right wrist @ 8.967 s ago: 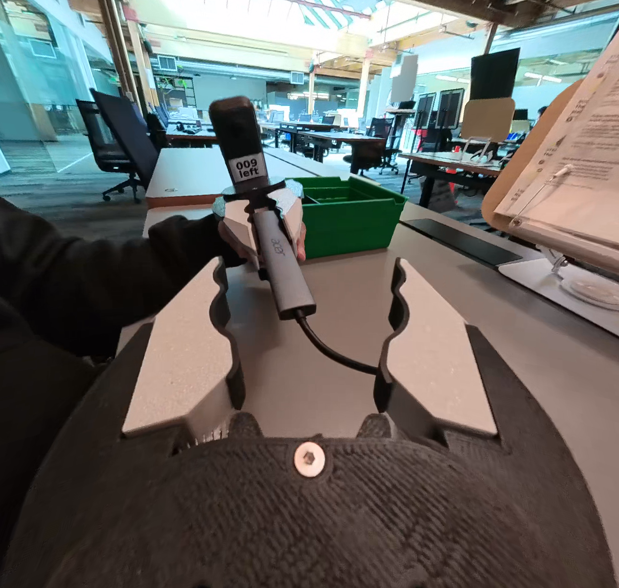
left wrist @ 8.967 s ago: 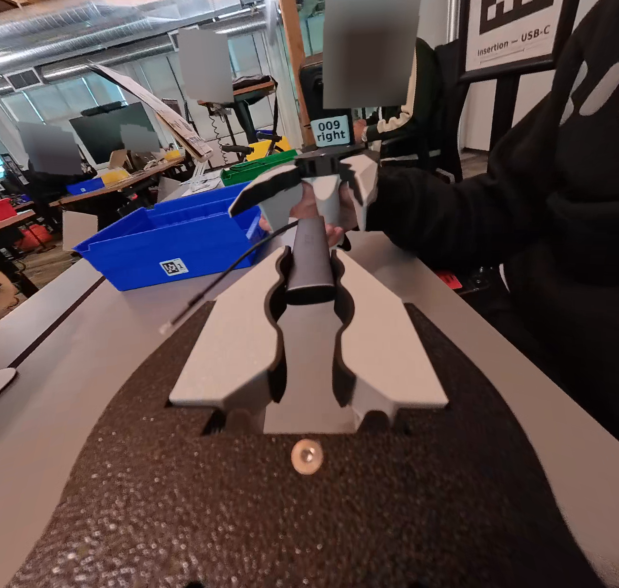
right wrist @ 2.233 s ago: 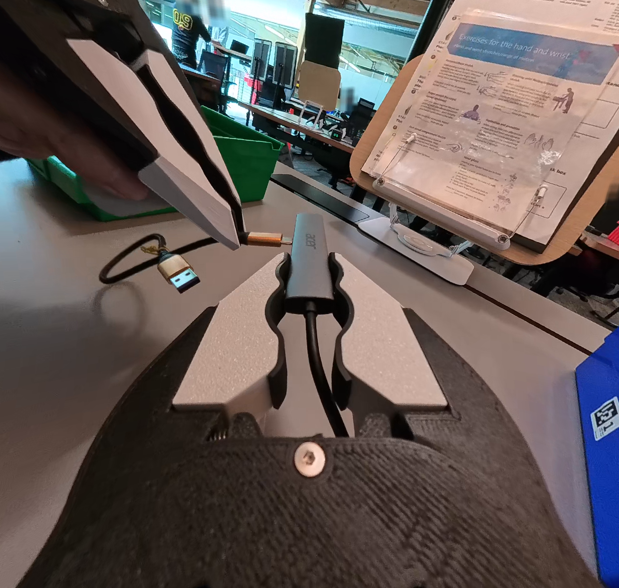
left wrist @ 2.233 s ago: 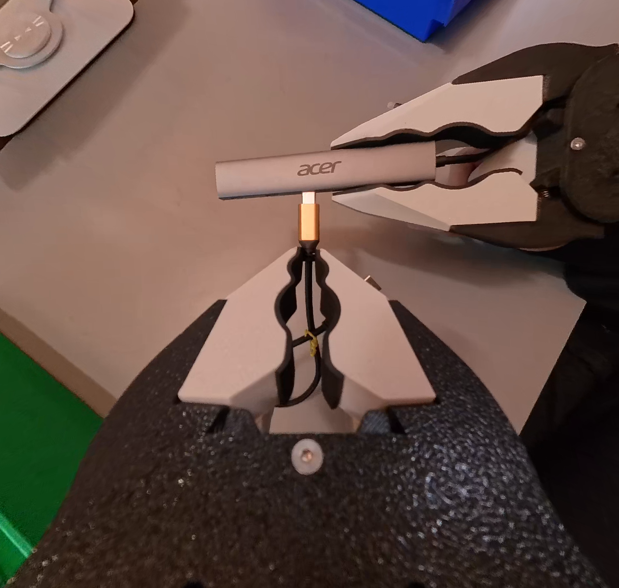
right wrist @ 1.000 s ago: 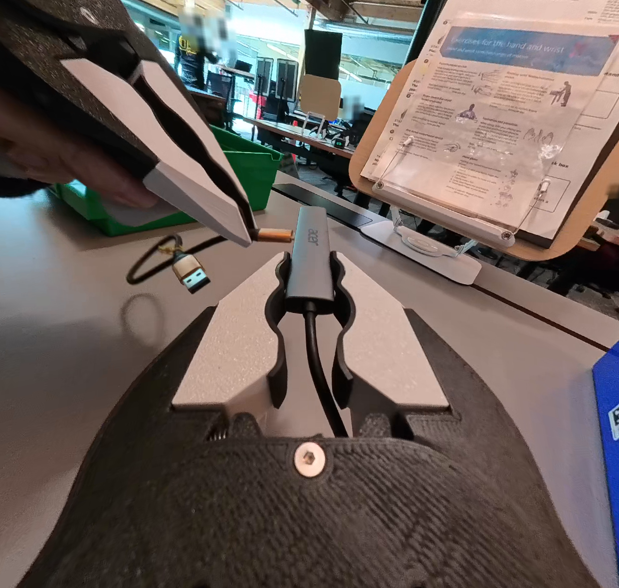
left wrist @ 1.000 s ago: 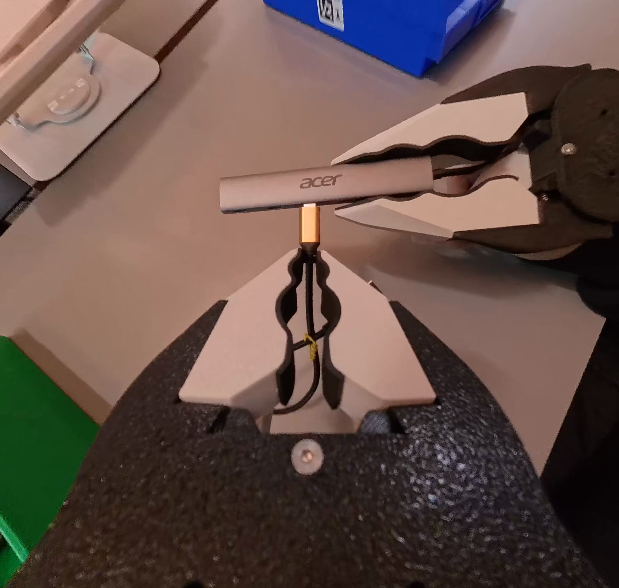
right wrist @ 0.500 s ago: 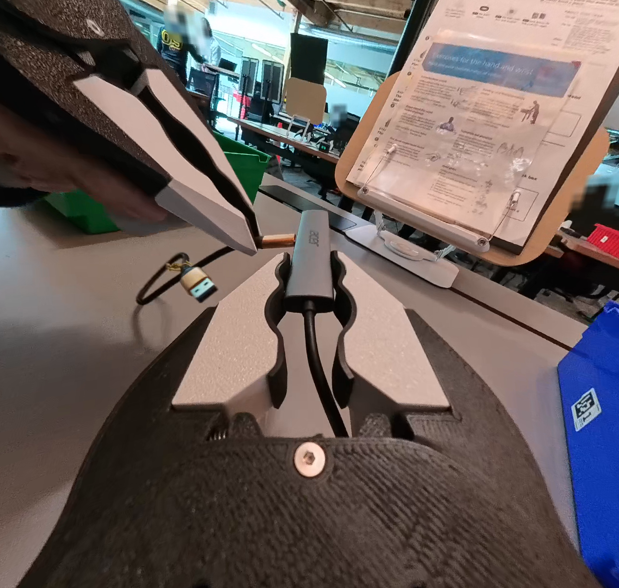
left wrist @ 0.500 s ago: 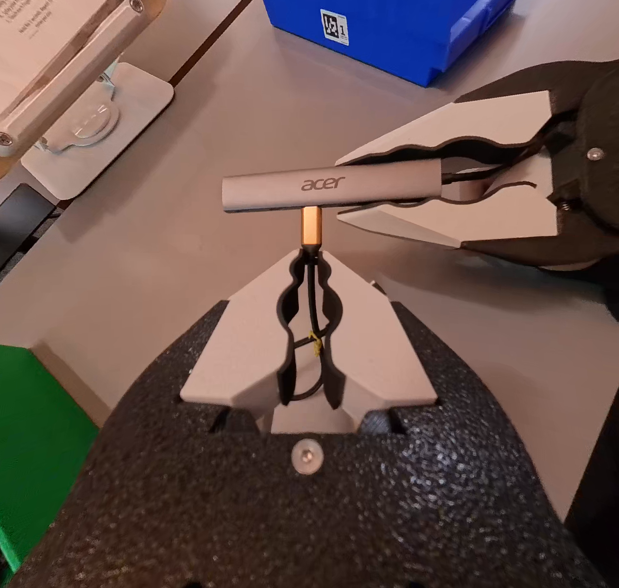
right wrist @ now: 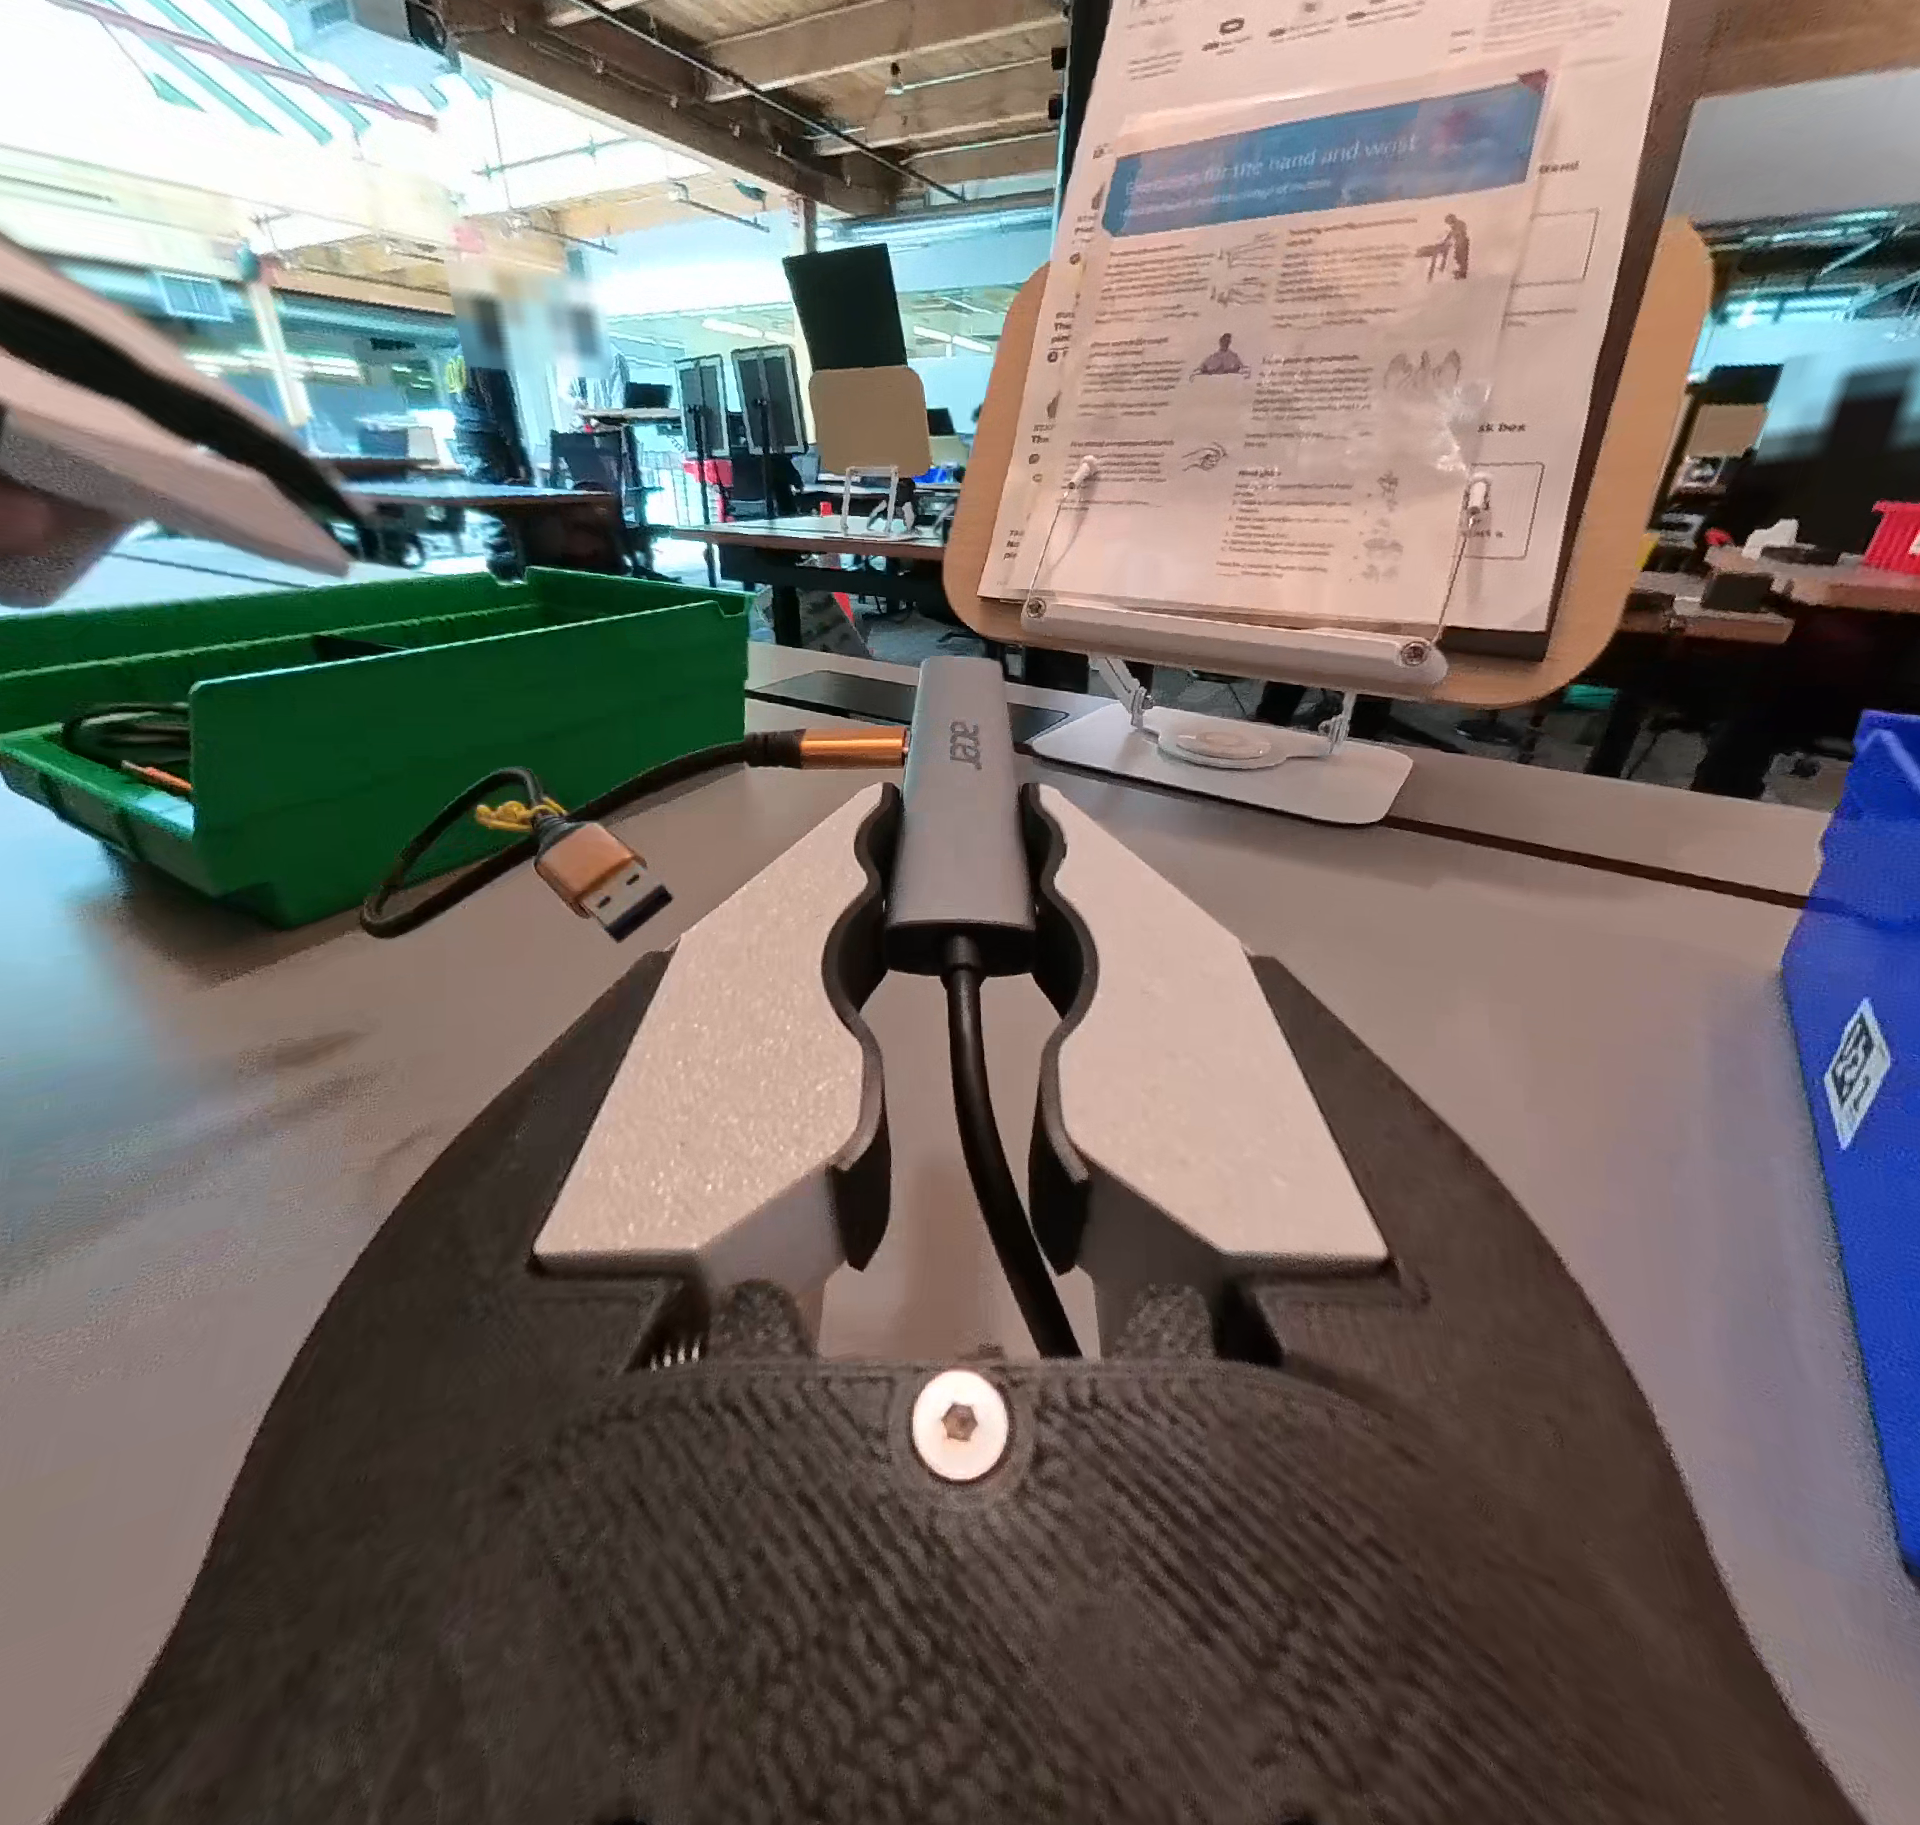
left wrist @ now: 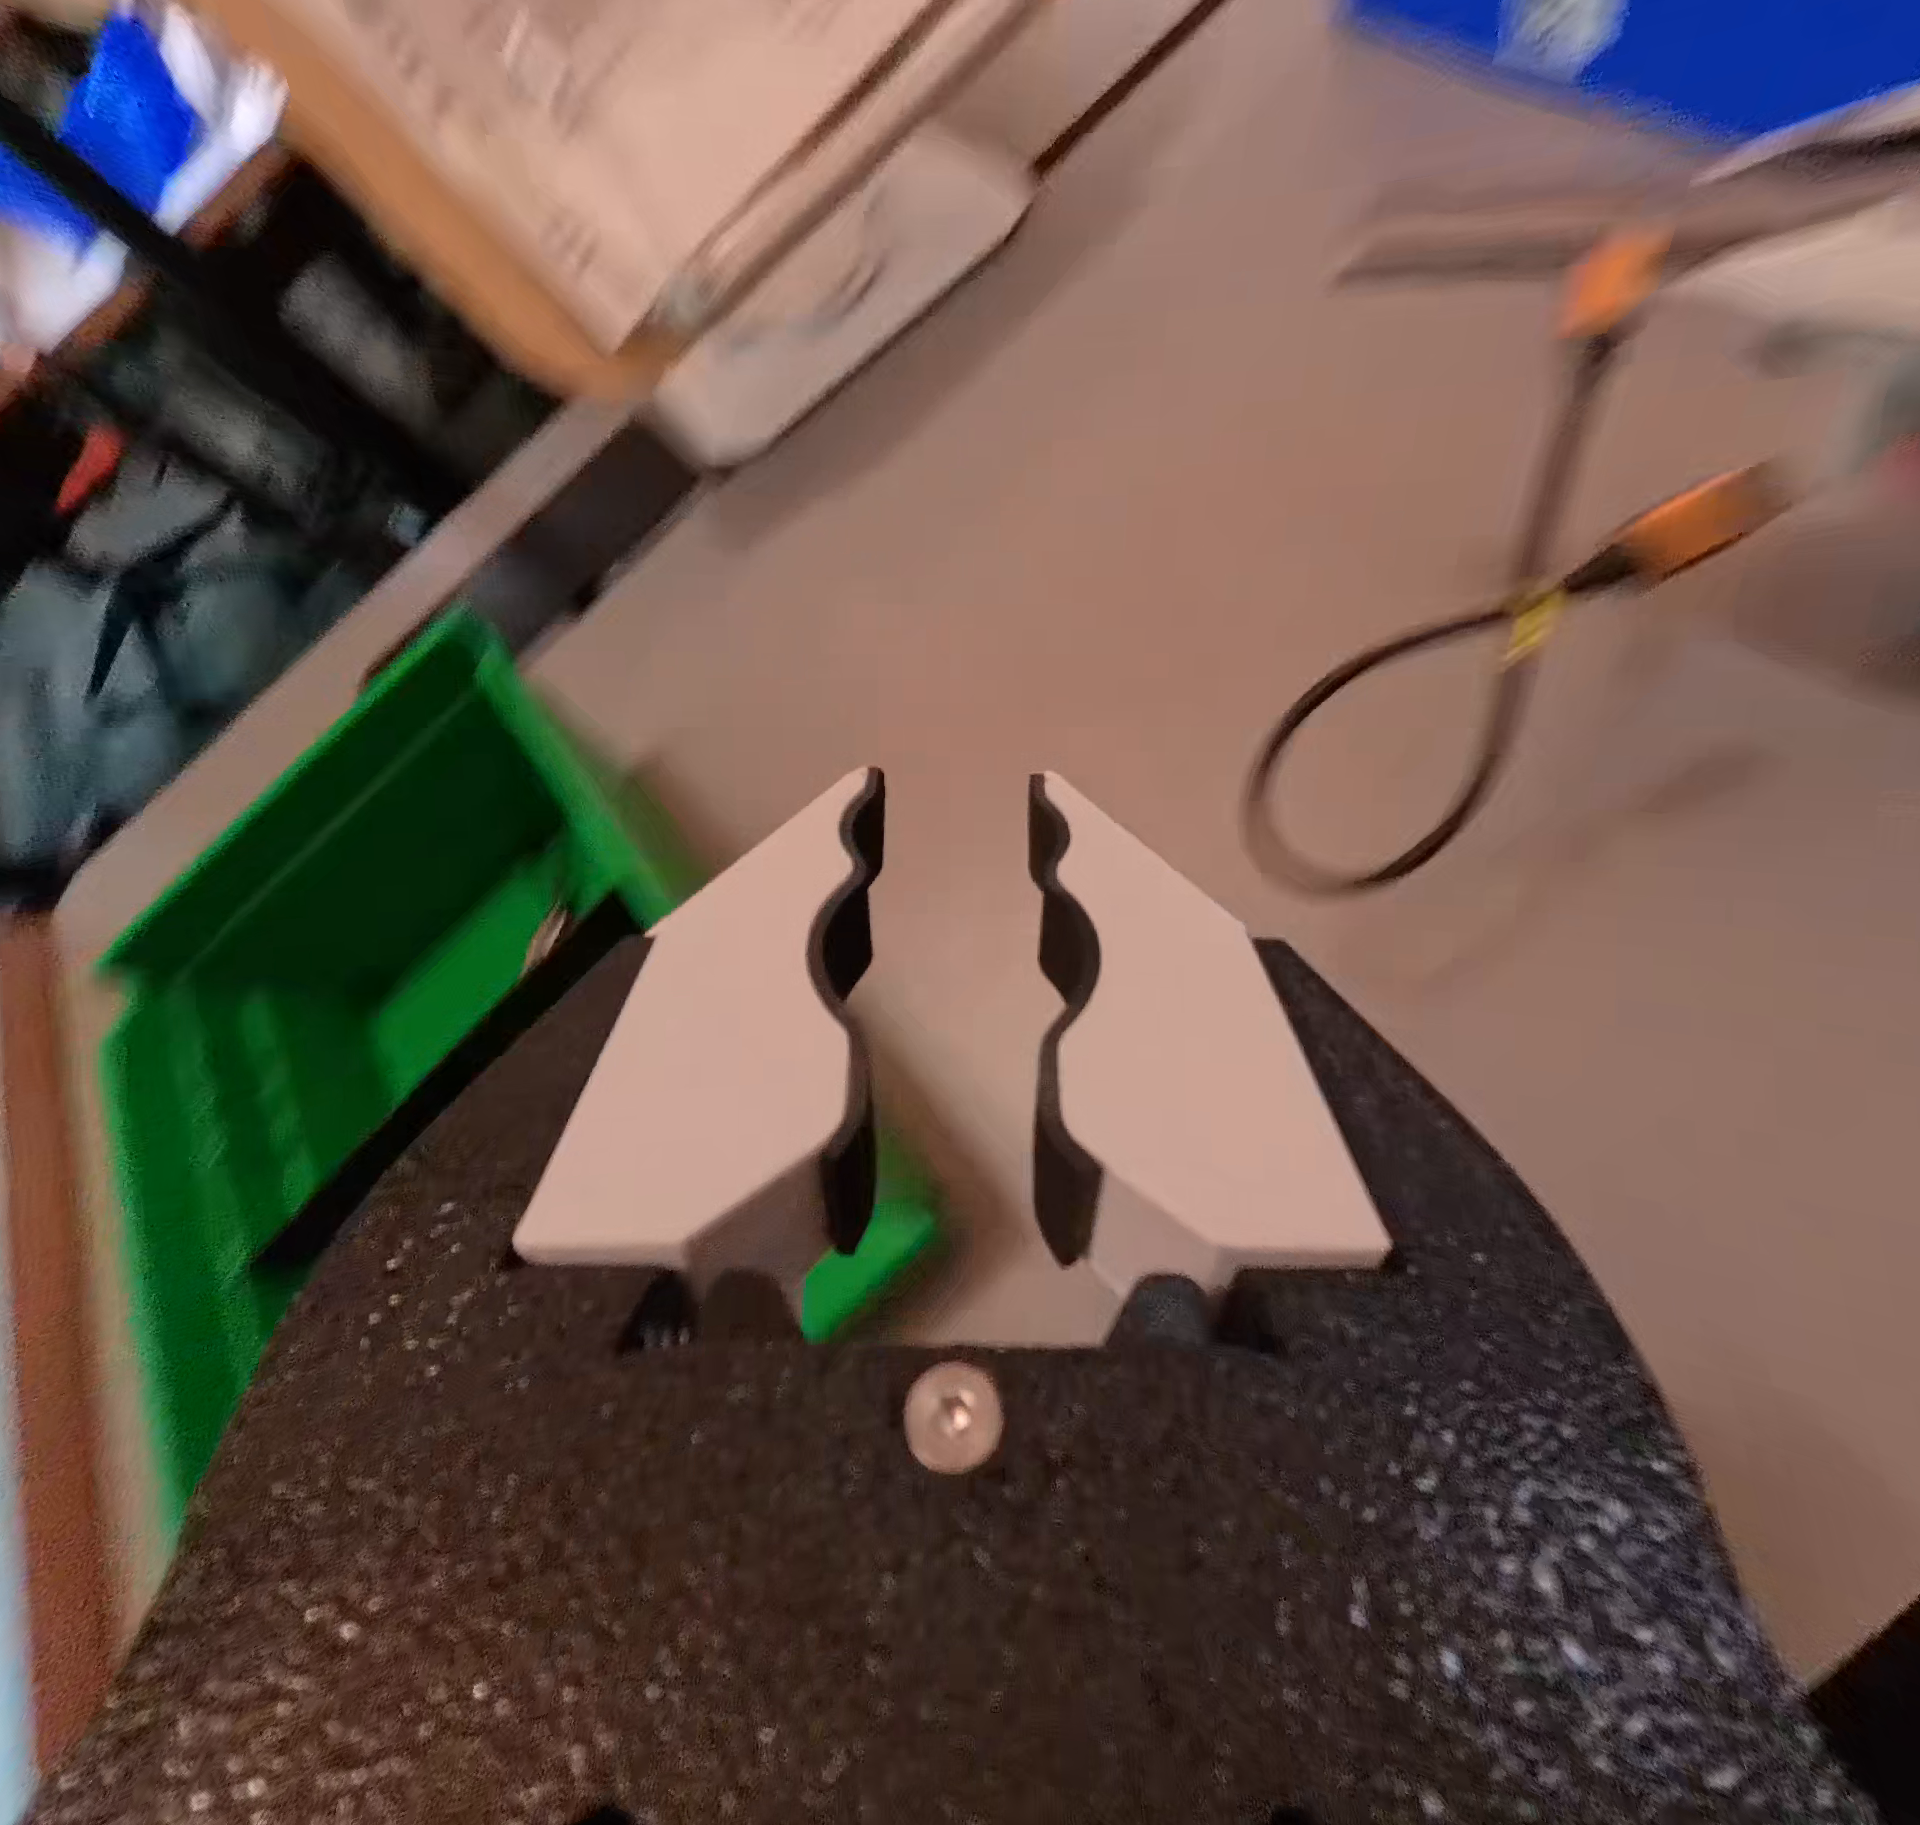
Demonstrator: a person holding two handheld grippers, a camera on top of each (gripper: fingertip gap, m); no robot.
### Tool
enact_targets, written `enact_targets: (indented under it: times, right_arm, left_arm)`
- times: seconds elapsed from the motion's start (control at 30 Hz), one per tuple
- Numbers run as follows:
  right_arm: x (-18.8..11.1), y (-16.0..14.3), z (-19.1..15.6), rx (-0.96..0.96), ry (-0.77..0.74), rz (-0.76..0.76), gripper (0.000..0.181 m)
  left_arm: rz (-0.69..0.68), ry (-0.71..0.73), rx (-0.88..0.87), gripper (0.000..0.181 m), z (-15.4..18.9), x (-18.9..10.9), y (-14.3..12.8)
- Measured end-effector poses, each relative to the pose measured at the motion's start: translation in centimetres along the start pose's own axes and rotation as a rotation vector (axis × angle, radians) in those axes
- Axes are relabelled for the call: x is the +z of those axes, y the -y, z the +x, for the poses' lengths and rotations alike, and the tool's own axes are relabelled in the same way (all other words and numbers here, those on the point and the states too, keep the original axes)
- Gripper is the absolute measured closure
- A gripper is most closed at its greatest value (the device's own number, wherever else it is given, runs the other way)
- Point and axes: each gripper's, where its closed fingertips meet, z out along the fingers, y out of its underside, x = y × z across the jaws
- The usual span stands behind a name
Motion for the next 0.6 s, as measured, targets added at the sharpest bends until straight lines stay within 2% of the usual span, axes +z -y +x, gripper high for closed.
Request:
enact_targets:
  times: [0.13,0.23,0.33,0.43,0.5,0.6]
  right_arm:
    - [0.0,0.0,-0.3,-0.016,0.009,0.003,0.159]
    - [0.0,0.1,-0.6,-0.04,0.017,0.005,0.159]
    - [0.1,0.0,-0.7,-0.048,0.023,0.003,0.159]
    - [0.1,-0.1,-1.0,-0.063,0.029,-0.003,0.159]
    - [0.2,-0.1,-1.1,-0.076,0.032,-0.006,0.159]
    - [0.2,-0.1,-1.2,-0.082,0.034,-0.008,0.159]
  left_arm:
    - [-0.365,0.155,-0.185,0.152,-7.0,-2.9,-10.5]
    - [-0.479,0.134,-0.361,0.152,-8.9,-4.0,-16.0]
    - [-0.447,0.098,-0.473,0.155,-9.7,-4.1,-17.5]
    - [-0.351,0.06,-0.516,0.157,-9.9,-3.1,-16.4]
    - [-0.365,0.008,-0.516,0.156,-9.0,-2.4,-16.4]
    - [-0.457,-0.003,-0.495,0.152,-8.3,-1.6,-17.7]
